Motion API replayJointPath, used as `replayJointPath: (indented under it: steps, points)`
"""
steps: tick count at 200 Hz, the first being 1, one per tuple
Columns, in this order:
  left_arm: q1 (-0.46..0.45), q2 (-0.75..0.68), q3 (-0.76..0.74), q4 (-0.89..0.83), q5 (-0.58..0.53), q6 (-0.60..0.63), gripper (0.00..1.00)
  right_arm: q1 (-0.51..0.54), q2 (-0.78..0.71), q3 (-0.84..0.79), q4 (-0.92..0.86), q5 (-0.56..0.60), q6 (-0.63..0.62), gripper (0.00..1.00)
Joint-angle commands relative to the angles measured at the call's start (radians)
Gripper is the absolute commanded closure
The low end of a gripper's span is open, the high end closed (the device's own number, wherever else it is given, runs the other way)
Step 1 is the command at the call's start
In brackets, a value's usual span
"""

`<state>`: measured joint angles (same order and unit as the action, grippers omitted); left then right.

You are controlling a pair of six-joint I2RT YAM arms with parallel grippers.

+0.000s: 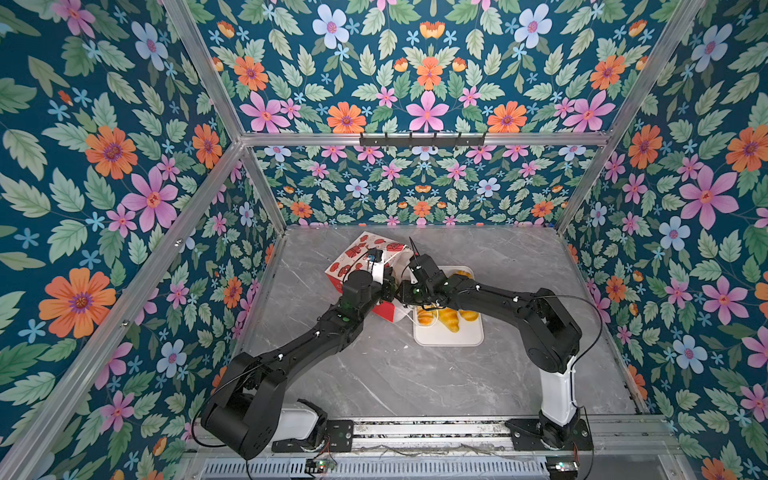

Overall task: Take the fake bread out of the paper bag
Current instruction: 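Pinch the seeded ring bread inside the bag with the tongs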

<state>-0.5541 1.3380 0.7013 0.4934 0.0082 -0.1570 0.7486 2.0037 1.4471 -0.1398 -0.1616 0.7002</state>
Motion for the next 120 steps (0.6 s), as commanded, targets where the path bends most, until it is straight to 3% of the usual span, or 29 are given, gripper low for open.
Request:
replayJointPath:
  steps: [1, 120]
  points:
    - [-0.003, -0.002, -0.002, 0.060, 0.025, -0.012, 1.00, -0.003, 0.008, 0.006, 0.002, -0.010, 0.009, 0.69]
    - [-0.003, -0.009, -0.001, 0.027, -0.042, 0.010, 1.00, -0.010, -0.099, -0.100, 0.012, -0.034, -0.053, 0.88]
